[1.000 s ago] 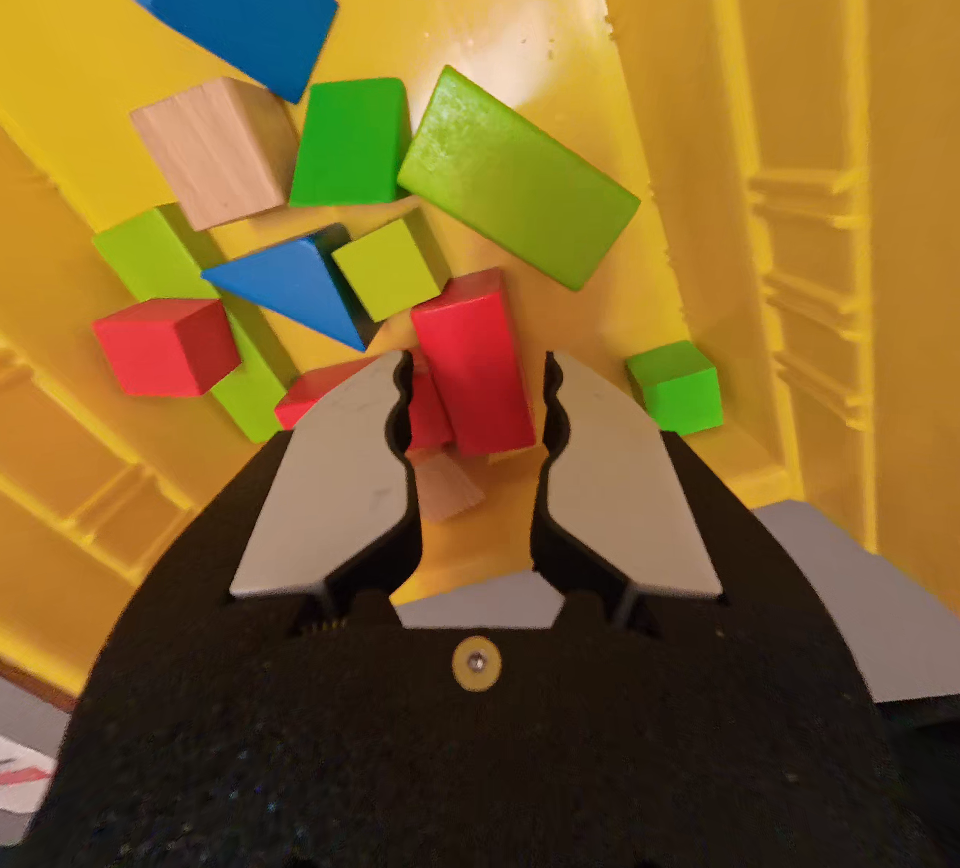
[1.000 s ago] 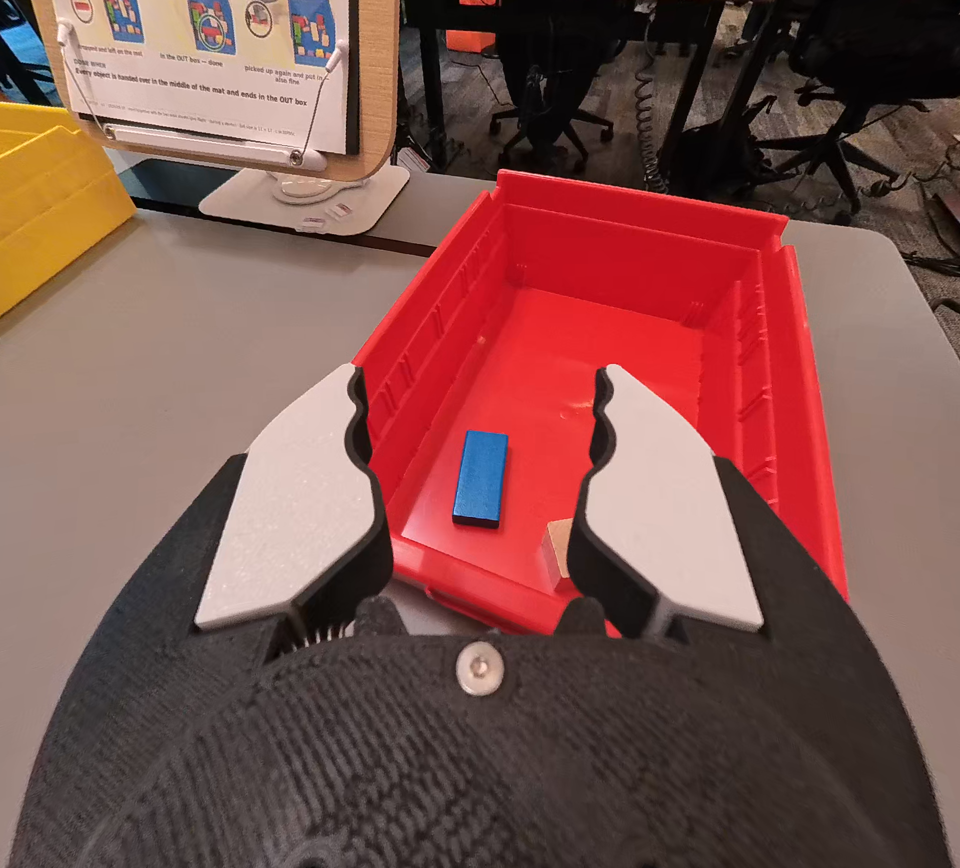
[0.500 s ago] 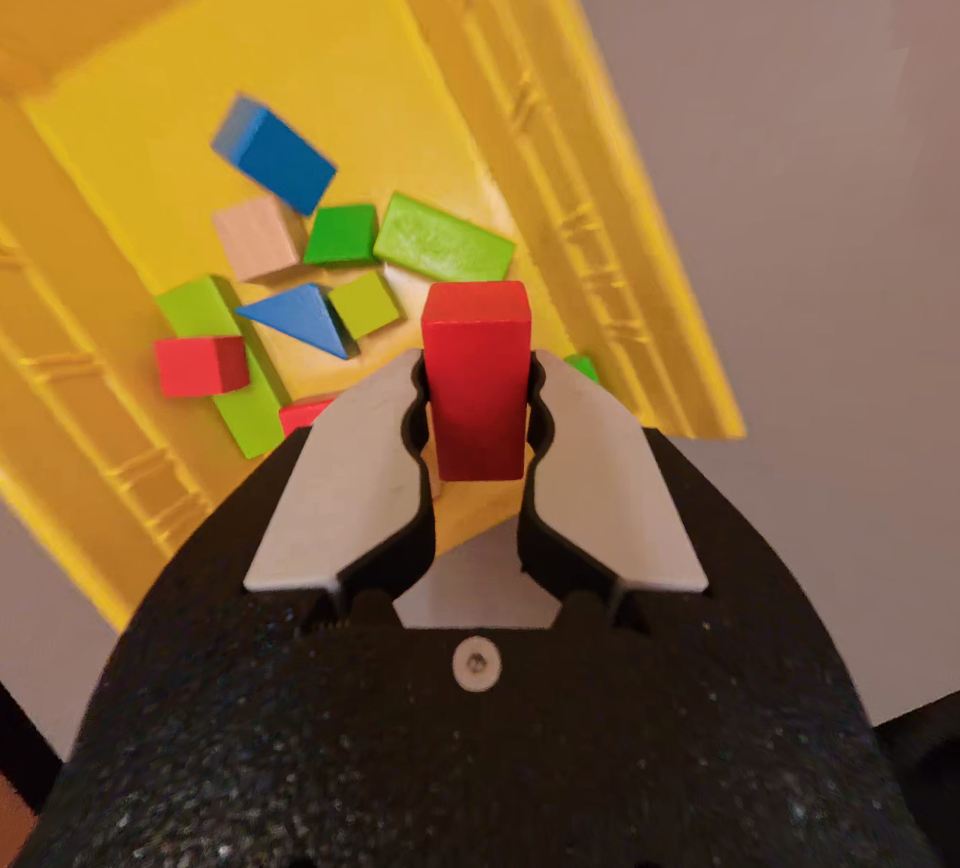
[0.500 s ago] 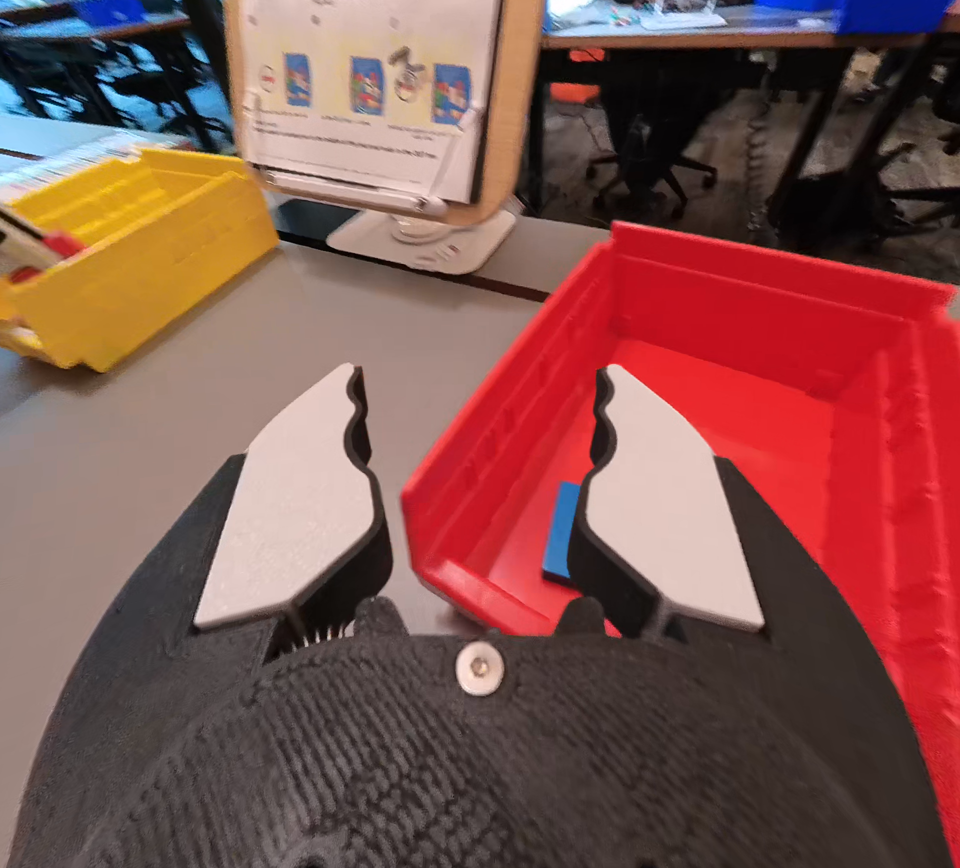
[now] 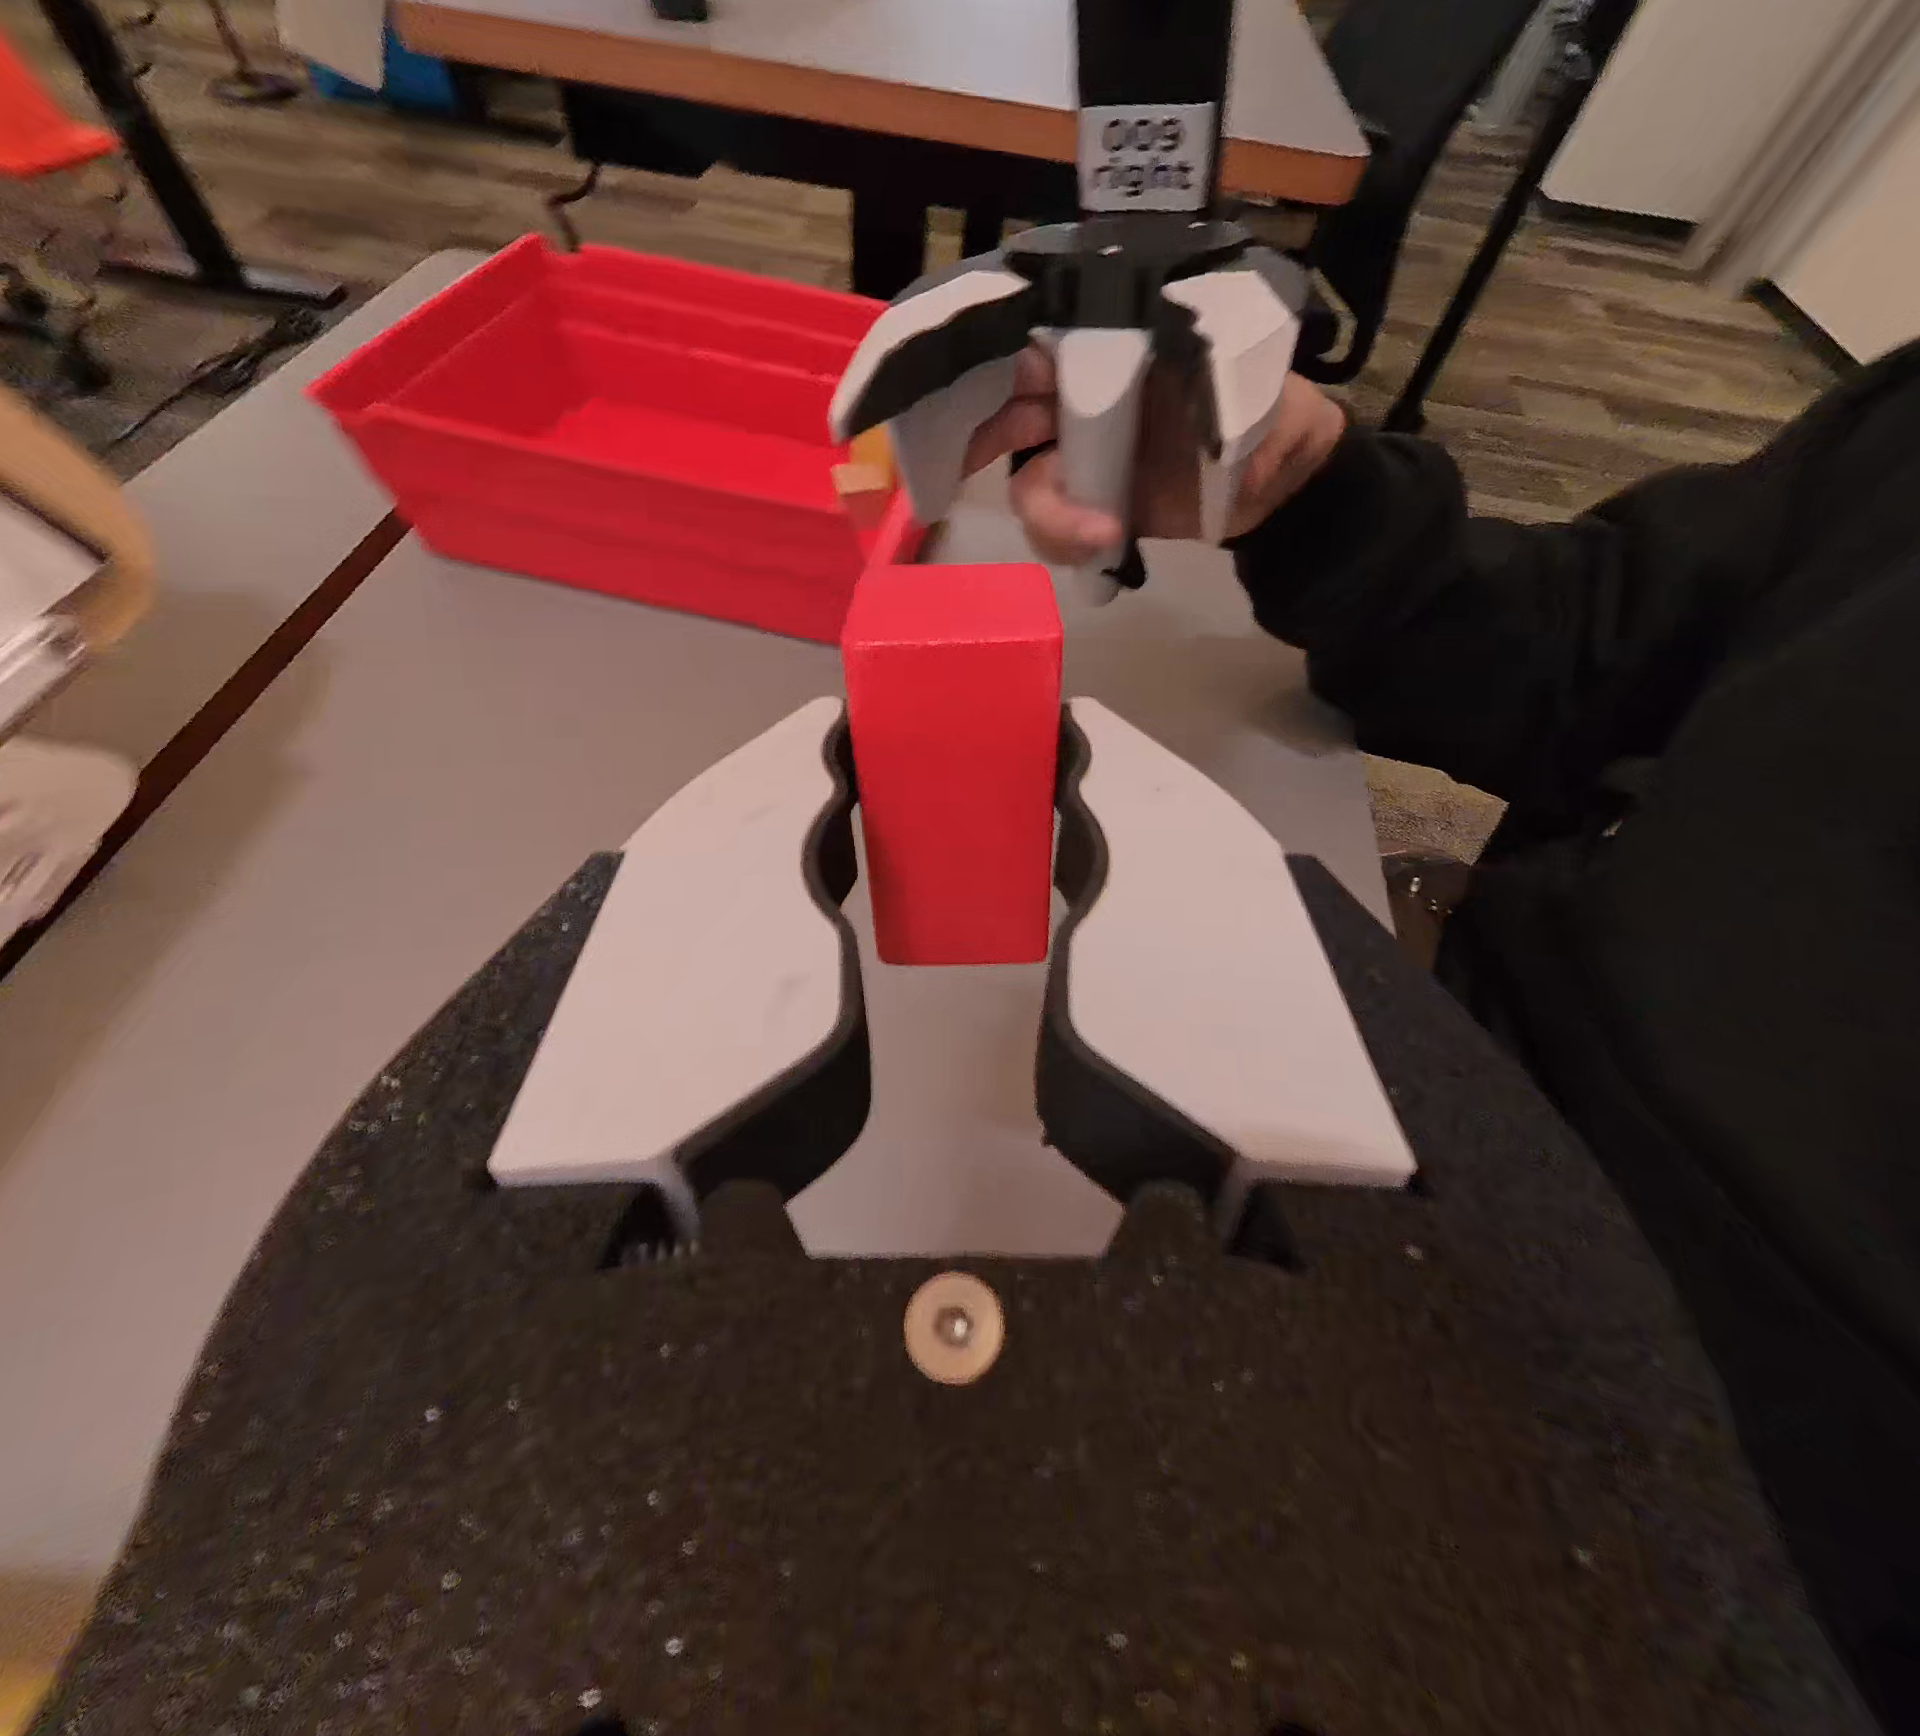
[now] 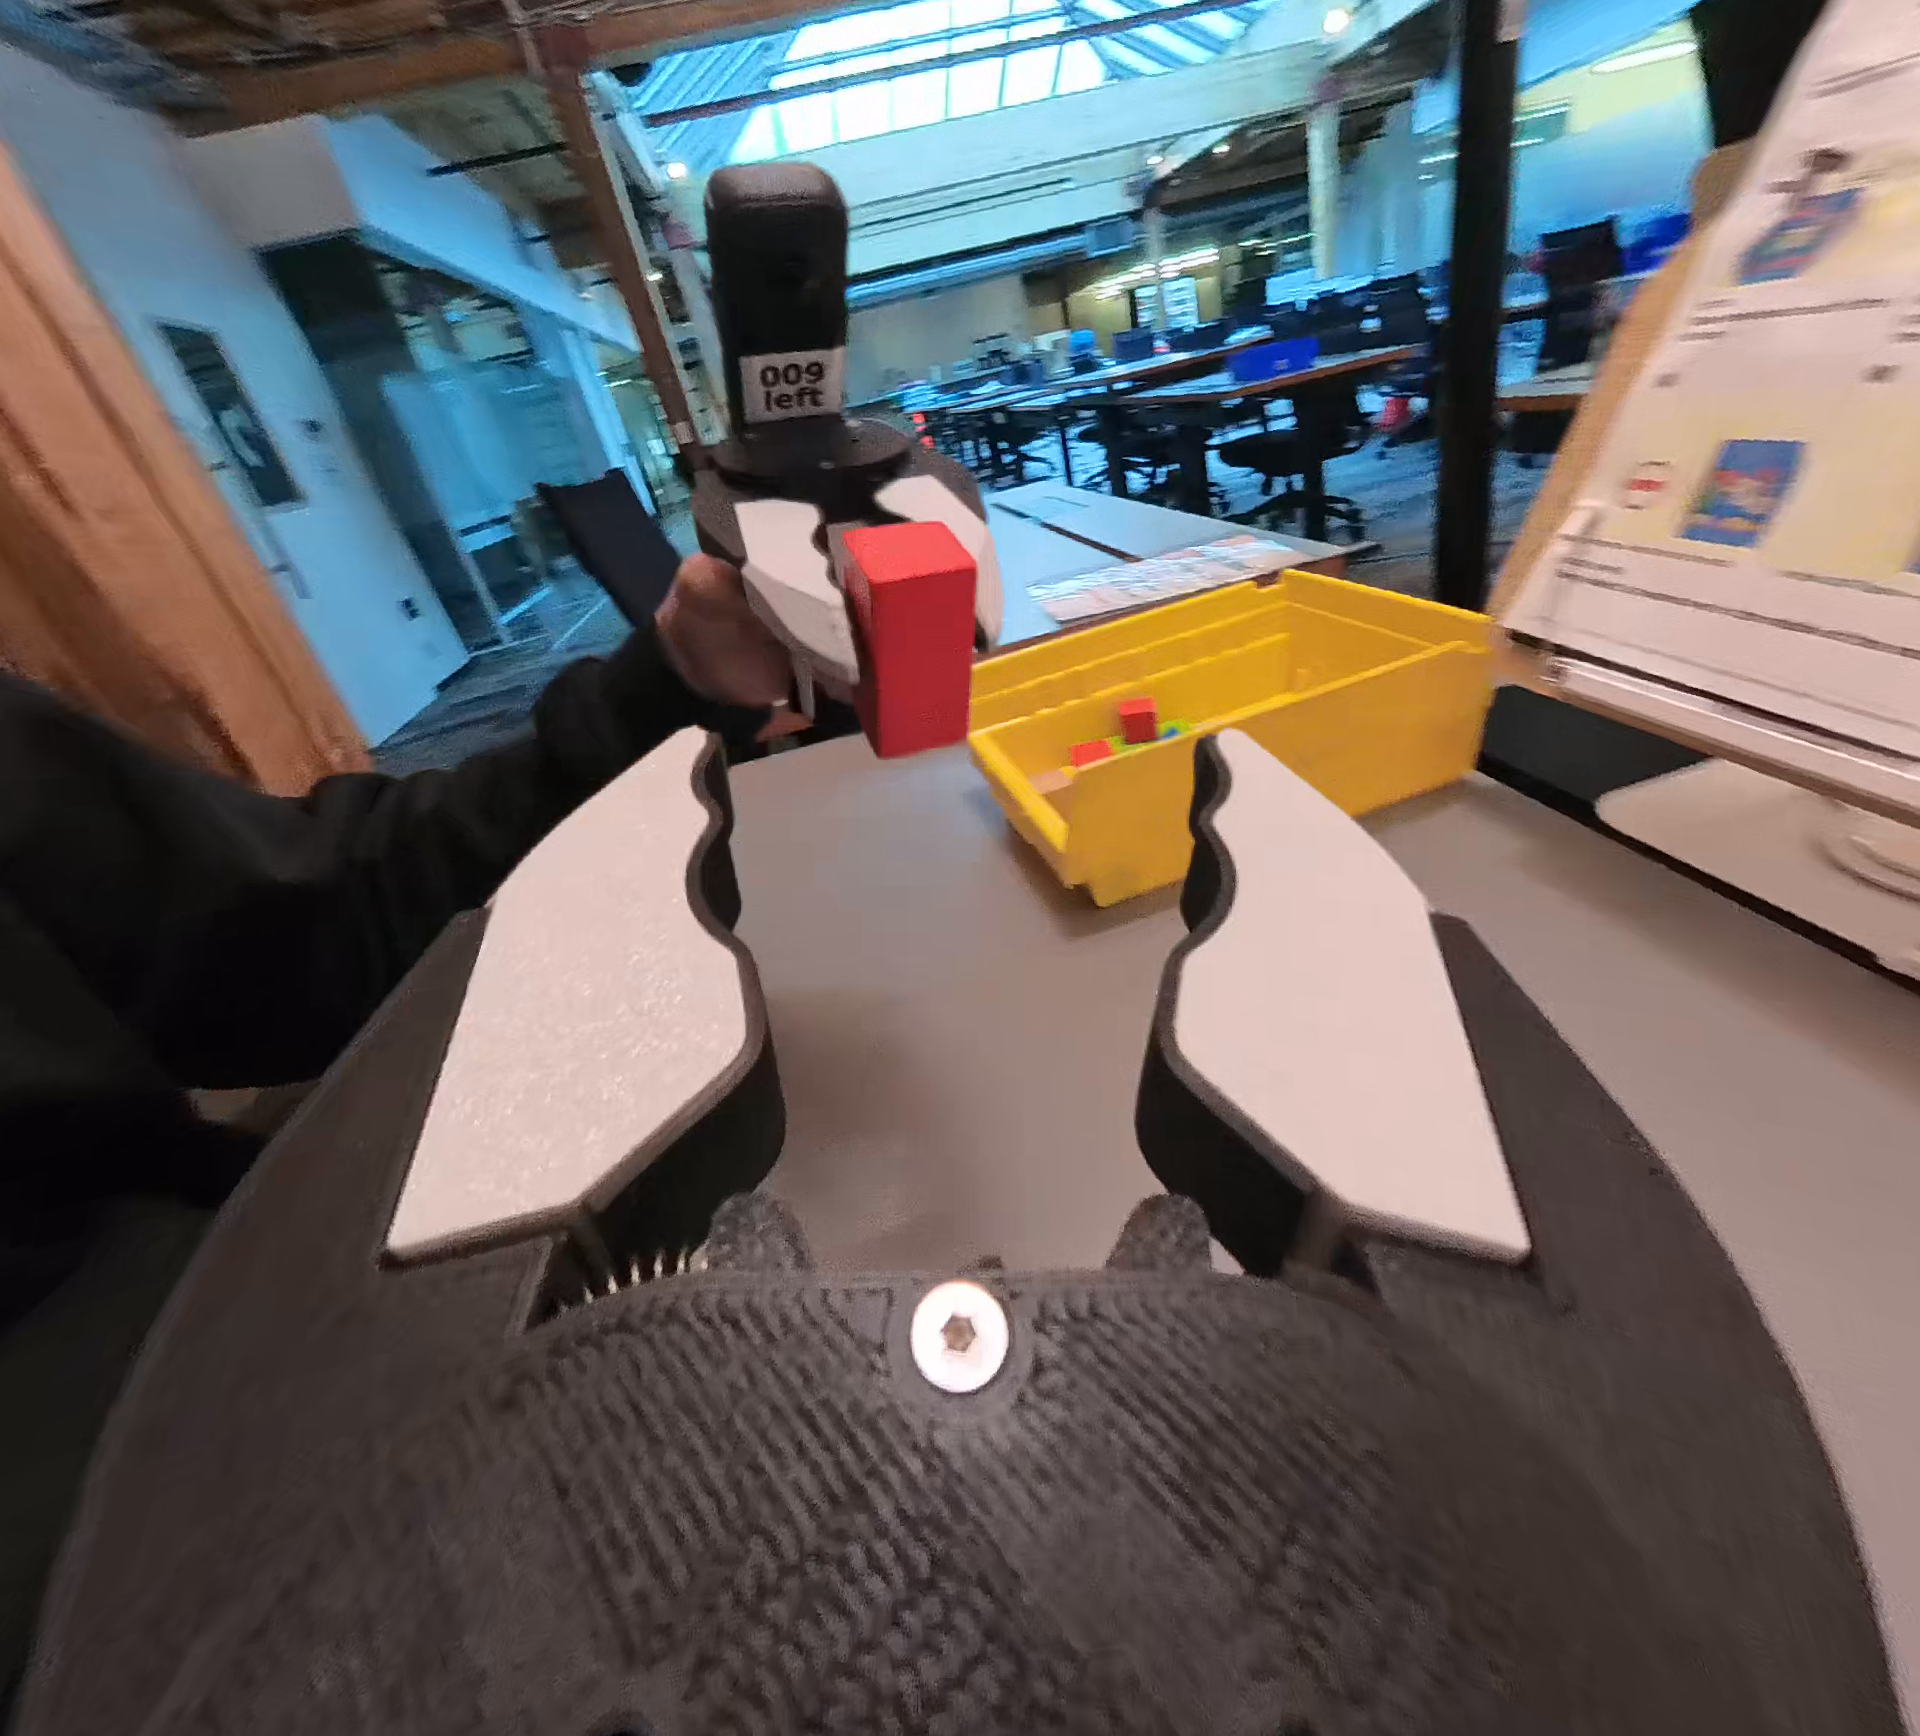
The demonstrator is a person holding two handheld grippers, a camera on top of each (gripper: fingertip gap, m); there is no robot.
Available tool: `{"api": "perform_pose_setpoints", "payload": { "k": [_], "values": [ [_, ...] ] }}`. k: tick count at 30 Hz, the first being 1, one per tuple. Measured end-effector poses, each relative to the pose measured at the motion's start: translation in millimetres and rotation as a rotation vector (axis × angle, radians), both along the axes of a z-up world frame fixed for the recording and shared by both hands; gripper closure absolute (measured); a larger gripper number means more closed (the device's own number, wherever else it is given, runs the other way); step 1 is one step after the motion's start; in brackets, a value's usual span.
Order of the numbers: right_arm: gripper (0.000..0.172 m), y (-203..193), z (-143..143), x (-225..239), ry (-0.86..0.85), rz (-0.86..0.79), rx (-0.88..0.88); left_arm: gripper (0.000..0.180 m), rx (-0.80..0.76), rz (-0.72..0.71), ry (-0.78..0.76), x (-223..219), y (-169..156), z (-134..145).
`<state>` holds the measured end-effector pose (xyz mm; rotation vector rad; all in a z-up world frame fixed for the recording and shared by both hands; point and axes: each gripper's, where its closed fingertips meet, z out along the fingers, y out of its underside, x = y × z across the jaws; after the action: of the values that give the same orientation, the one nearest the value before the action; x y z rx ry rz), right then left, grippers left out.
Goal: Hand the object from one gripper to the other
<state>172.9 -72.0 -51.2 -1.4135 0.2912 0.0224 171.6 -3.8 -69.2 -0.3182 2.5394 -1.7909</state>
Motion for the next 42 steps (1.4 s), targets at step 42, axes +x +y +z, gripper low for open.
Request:
{"api": "perform_pose_setpoints", "payload": {
  "k": [42],
  "values": [
    [0.138, -252.0, -114.1, 127.2, 0.221, -1.044, -0.349, 0.139, -0.21, 0.096, 0.091, -16.8, -38.7, -39.9]
  ]
}}
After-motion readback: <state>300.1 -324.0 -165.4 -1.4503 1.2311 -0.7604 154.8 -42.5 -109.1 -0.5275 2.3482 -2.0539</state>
